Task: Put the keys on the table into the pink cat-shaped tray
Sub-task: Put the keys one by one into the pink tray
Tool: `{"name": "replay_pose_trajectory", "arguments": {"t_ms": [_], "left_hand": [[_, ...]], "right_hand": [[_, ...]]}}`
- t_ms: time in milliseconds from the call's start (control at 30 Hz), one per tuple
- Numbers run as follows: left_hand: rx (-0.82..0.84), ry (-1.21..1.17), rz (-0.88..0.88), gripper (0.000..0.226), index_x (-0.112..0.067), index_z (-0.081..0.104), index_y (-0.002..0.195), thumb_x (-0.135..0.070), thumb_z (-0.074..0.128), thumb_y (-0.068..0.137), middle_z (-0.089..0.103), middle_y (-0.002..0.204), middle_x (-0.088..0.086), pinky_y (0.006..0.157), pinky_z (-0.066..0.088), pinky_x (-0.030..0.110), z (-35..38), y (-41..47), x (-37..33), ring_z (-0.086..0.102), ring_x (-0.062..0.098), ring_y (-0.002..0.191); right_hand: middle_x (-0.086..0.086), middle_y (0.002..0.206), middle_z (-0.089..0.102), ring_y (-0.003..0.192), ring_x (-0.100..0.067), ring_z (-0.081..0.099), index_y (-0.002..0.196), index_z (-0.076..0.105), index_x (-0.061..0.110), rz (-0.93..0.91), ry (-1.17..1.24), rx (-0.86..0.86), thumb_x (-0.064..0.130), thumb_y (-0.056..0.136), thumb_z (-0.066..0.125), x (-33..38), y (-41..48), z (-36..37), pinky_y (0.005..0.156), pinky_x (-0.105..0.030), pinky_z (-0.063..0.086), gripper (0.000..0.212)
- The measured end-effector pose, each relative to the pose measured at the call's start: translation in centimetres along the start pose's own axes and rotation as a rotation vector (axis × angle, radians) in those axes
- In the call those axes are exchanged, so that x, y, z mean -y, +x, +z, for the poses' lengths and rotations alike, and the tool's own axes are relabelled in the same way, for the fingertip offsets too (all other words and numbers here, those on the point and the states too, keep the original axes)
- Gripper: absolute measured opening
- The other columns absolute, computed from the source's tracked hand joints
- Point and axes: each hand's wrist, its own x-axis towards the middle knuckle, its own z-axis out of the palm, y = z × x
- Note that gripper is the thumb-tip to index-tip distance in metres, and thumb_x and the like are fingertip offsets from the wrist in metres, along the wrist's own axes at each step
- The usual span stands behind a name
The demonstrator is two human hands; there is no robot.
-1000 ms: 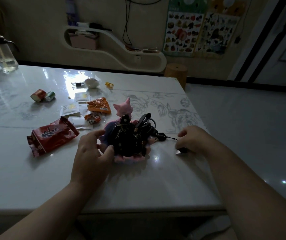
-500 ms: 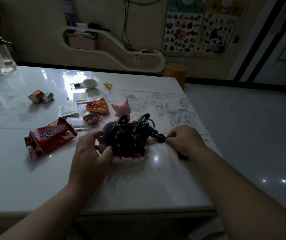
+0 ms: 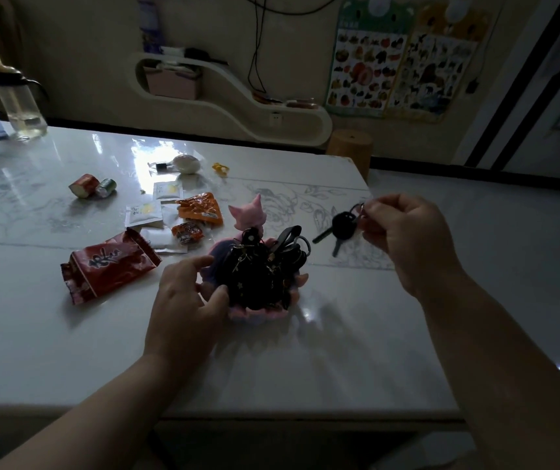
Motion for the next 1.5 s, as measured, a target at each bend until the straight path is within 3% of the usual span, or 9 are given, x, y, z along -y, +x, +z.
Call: {"name": "replay_pose_trajectory", "arguments": {"t_ms": [100, 233, 333, 433, 633, 833, 1000, 1167, 1500], "left_hand": [[0.007, 0.003, 0.011, 0.040, -0.021, 0.052, 0.114, -0.014, 0.063, 0.076, 0.045, 0.101, 0.000, 0.058, 0.043, 0.018, 0.0, -0.1, -0.1, 0.056, 0.006, 0.069], [0.006, -0.016, 0.007, 0.042, -0.020, 0.051, 0.116, -0.015, 0.064, 0.076, 0.045, 0.100, 0.000, 0.059, 0.046, 0.022, -0.1, -0.1, -0.2, 0.056, 0.009, 0.070], [0.003, -0.047, -0.009, 0.043, -0.022, 0.046, 0.118, -0.017, 0.062, 0.078, 0.047, 0.105, 0.001, 0.061, 0.049, 0.028, -0.1, -0.2, -0.3, 0.056, 0.008, 0.074], [-0.008, -0.078, -0.020, 0.044, -0.024, 0.043, 0.119, -0.019, 0.060, 0.078, 0.049, 0.110, 0.000, 0.059, 0.042, 0.020, -0.2, -0.3, 0.0, 0.055, 0.004, 0.076], [-0.001, -0.093, -0.019, 0.046, -0.024, 0.043, 0.121, -0.018, 0.060, 0.079, 0.050, 0.111, 0.000, 0.059, 0.041, 0.017, -0.4, -0.2, 0.0, 0.055, 0.003, 0.080], [0.008, -0.085, -0.012, 0.047, -0.021, 0.043, 0.122, -0.018, 0.060, 0.078, 0.046, 0.108, -0.001, 0.060, 0.041, 0.019, -0.5, -0.3, -0.1, 0.053, 0.004, 0.081], [0.017, -0.067, -0.004, 0.046, -0.022, 0.044, 0.120, -0.017, 0.061, 0.078, 0.045, 0.108, -0.002, 0.059, 0.040, 0.017, -0.6, -0.3, -0.2, 0.052, 0.004, 0.081], [0.024, -0.055, 0.004, 0.044, -0.022, 0.047, 0.118, -0.016, 0.062, 0.077, 0.046, 0.107, 0.000, 0.060, 0.041, 0.018, -0.8, -0.3, -0.3, 0.053, 0.007, 0.082], [0.032, -0.060, 0.006, 0.044, -0.021, 0.049, 0.117, -0.014, 0.065, 0.076, 0.047, 0.106, -0.001, 0.061, 0.042, 0.017, -0.8, -0.2, -0.4, 0.054, 0.009, 0.084]], "right_hand": [[-0.007, 0.080, 0.071, 0.073, -0.015, 0.070, 0.079, 0.063, 0.015, 0.033, 0.216, 0.067, 0.011, 0.087, 0.055, 2.2, -1.1, 0.6, 0.063, -0.026, 0.055, 0.012], [-0.016, 0.091, 0.069, 0.086, -0.029, 0.070, 0.086, 0.060, 0.009, 0.072, 0.352, 0.244, 0.008, 0.089, 0.051, 3.9, -2.6, 2.7, 0.072, -0.035, 0.057, 0.009], [-0.017, 0.090, 0.069, 0.085, -0.030, 0.070, 0.085, 0.060, 0.010, 0.098, 0.354, 0.348, 0.008, 0.087, 0.053, 4.0, -3.6, 5.4, 0.070, -0.035, 0.056, 0.007], [-0.020, 0.093, 0.069, 0.086, -0.031, 0.070, 0.084, 0.061, 0.010, 0.152, 0.358, 0.433, 0.011, 0.085, 0.056, 3.4, -4.4, 7.9, 0.070, -0.035, 0.057, 0.005], [-0.015, 0.088, 0.071, 0.077, -0.025, 0.070, 0.083, 0.062, 0.010, 0.259, 0.214, 0.358, 0.013, 0.088, 0.056, 0.7, -3.8, 9.8, 0.065, -0.032, 0.056, 0.008], [-0.001, 0.069, 0.068, 0.061, -0.010, 0.067, 0.072, 0.062, 0.022, 0.036, -0.143, 0.222, 0.022, 0.084, 0.061, -0.6, -3.1, 9.1, 0.057, -0.028, 0.053, 0.012], [0.004, 0.063, 0.065, 0.052, -0.005, 0.061, 0.071, 0.062, 0.025, -0.071, -0.255, 0.197, 0.027, 0.081, 0.063, -0.8, -3.0, 9.2, 0.049, -0.027, 0.047, 0.010], [0.008, 0.071, 0.062, 0.065, -0.006, 0.059, 0.072, 0.059, 0.028, -0.181, -0.362, 0.203, 0.028, 0.081, 0.063, -1.0, -3.2, 10.2, 0.048, -0.009, 0.038, 0.010], [0.014, 0.069, 0.059, 0.066, -0.001, 0.057, 0.079, 0.062, 0.027, -0.378, -0.448, 0.244, 0.031, 0.083, 0.060, -1.1, -3.7, 9.4, 0.050, -0.008, 0.040, 0.006]]}}
